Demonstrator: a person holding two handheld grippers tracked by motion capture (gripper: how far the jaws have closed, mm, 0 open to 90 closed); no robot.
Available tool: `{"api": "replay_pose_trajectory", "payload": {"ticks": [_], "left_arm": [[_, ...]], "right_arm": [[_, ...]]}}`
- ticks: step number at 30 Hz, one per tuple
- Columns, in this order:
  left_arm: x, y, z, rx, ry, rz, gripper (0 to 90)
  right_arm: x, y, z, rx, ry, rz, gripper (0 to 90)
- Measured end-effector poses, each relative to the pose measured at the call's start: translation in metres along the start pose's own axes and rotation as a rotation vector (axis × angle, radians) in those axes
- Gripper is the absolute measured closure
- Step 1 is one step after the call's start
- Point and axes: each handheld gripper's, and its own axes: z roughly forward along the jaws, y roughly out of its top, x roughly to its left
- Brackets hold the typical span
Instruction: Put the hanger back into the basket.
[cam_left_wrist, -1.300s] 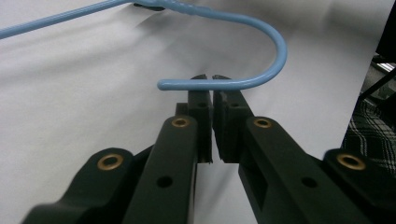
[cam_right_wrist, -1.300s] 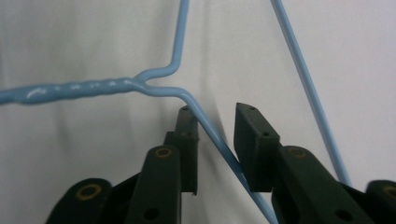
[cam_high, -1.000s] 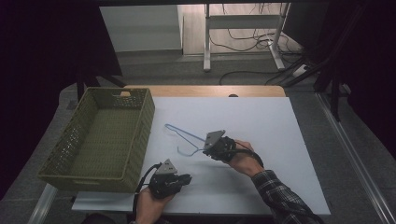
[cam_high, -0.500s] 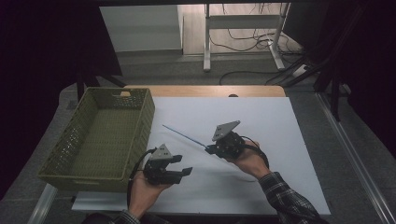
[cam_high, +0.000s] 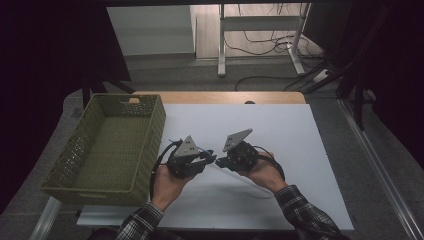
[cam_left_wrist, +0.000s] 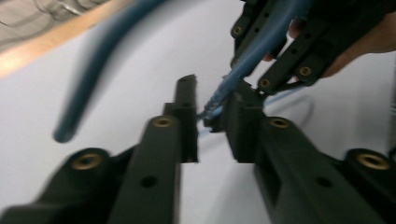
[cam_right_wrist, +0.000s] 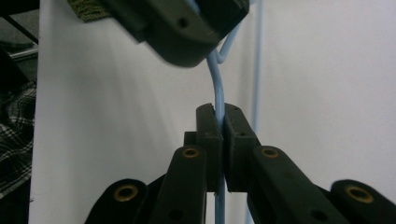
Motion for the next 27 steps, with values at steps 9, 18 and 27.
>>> {"api": "replay_pose_trajectory", "payload": {"ticks": [9, 18, 27], "left_arm": [[0.001, 0.015, -0.003, 0.023, 0.036, -0.023, 86.3], [0.004, 0.023, -0.005, 0.057, 0.016, -0.045, 83.3], [0.019, 0.009, -0.029, 0.140, -0.016, -0.012, 35.1]], "right_arm": [[0.003, 0.003, -0.008, 0.003, -0.074, 0.043, 74.9], [0.021, 0.009, -0.012, 0.039, -0.203, -0.078, 86.6], [0.013, 0.002, -0.027, -0.019, -0.083, 0.010, 86.9]]}}
